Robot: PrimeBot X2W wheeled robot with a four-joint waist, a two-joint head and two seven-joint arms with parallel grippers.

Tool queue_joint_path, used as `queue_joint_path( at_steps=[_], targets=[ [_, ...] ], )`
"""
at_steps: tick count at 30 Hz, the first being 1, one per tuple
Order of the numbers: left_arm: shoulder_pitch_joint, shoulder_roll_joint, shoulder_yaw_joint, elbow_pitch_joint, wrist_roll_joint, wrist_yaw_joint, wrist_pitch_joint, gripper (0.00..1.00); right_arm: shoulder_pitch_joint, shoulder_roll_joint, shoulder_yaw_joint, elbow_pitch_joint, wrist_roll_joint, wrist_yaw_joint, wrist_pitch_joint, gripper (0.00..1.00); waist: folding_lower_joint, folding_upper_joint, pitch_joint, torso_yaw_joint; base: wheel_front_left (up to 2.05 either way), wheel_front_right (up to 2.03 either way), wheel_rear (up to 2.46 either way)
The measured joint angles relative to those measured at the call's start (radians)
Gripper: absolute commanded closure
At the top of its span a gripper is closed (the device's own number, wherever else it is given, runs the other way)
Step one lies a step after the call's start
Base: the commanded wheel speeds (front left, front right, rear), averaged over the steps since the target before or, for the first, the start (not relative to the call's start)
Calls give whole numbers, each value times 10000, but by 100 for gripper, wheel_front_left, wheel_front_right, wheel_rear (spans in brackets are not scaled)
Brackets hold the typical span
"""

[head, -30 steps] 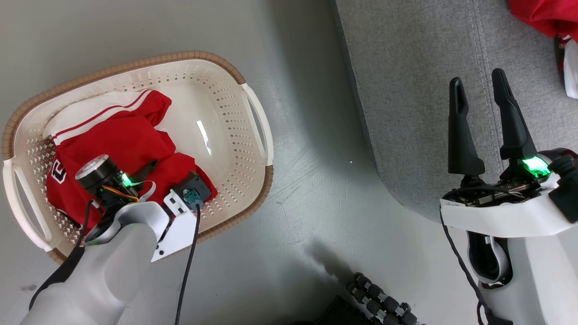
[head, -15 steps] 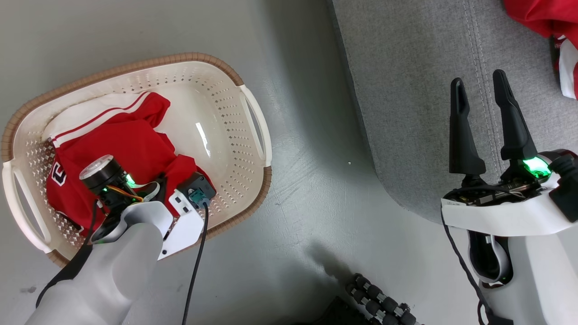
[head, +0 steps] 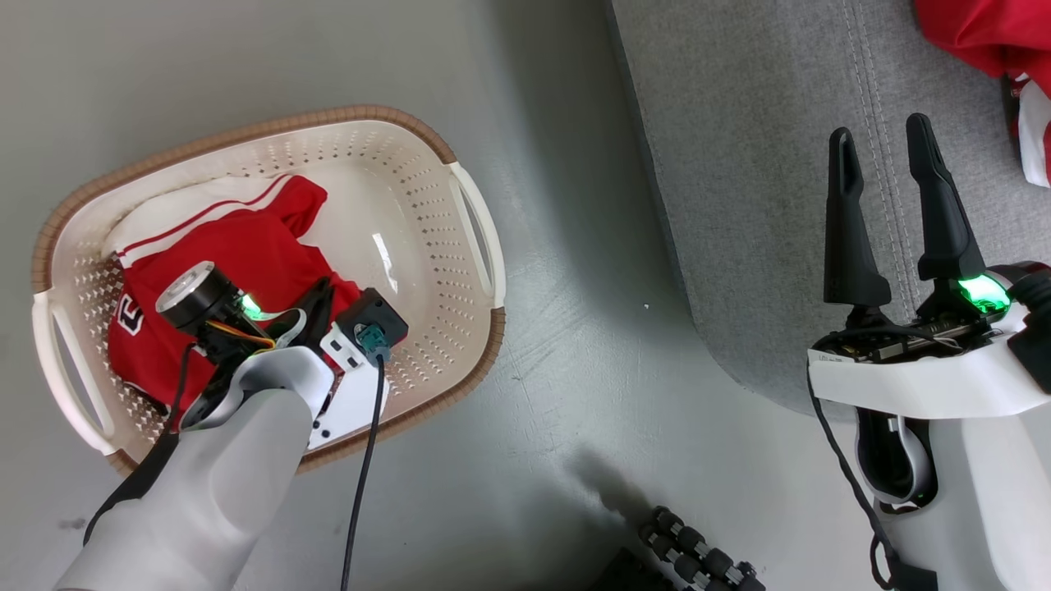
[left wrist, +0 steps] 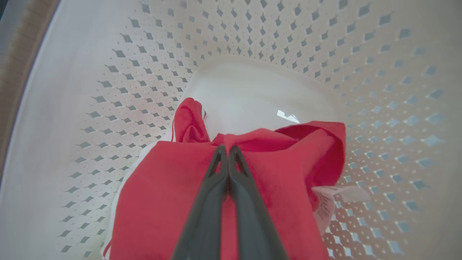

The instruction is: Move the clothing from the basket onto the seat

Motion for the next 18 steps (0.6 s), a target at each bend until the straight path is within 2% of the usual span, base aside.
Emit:
queue_joint_path(
  at_steps=[8, 18],
  targets=[
    [20, -314, 435, -491, -495, 416, -541, 100, -15, 0, -21, 67, -36, 0, 0, 0, 0, 0, -292, 221, 0, 0, 0],
    [392, -435, 970, -1122, -1141, 813, -1243, 100, -196, -2, -151, 71, -201, 0, -2, 0, 0, 1, -721, 503, 0, 0, 0]
  ],
)
